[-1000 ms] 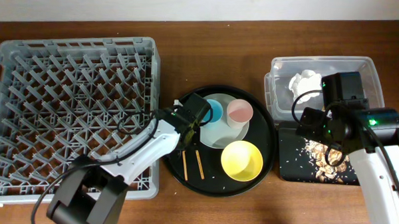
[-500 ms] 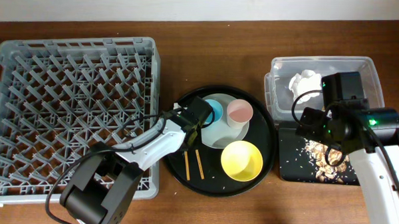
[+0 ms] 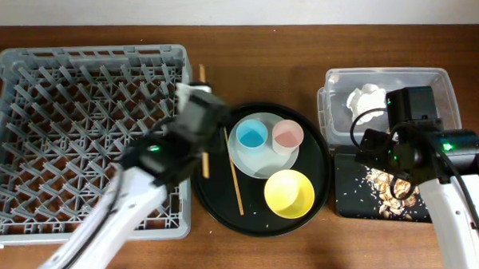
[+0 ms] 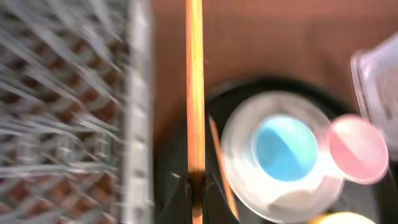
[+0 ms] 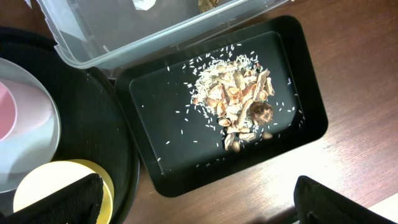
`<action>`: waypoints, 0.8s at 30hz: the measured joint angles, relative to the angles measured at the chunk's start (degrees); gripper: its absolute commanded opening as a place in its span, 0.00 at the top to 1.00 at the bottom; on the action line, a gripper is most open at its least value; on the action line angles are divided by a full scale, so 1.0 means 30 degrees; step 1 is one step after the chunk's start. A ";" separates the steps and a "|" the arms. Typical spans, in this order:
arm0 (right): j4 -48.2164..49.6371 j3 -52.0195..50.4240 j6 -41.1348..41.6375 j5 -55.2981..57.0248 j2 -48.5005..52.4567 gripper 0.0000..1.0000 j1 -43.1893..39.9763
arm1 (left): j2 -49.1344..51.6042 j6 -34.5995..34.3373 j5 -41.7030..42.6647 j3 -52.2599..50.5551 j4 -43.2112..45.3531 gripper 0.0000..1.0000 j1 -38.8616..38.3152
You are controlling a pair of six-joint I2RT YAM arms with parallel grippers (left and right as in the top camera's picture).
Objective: Sort waste into correct bins and load items into the dishwasher rack
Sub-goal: 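Grasp a wooden chopstick with the left gripper and place it in the rack, then grasp the second chopstick with the left gripper and place it in the rack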
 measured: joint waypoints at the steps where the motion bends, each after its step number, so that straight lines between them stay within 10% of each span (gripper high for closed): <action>1: 0.0000 0.0000 -0.0022 0.0000 0.0000 0.01 0.0000 | -0.0444 0.0648 -0.0073 0.0058 -0.0022 0.99 0.0823; 14: 0.0007 0.0000 -0.0007 0.0000 0.0000 0.01 0.0000 | 0.5982 0.3803 0.0015 0.0058 0.0080 0.99 0.4983; 18: 0.0007 0.0000 0.0000 0.0000 0.0000 0.01 0.0000 | 0.6105 0.3978 0.0015 0.0058 0.0437 0.55 0.4983; 24: 0.0000 0.0000 0.0000 0.0000 0.0000 0.01 0.0000 | 0.6105 0.4146 -0.0284 0.0146 0.0102 0.57 0.4983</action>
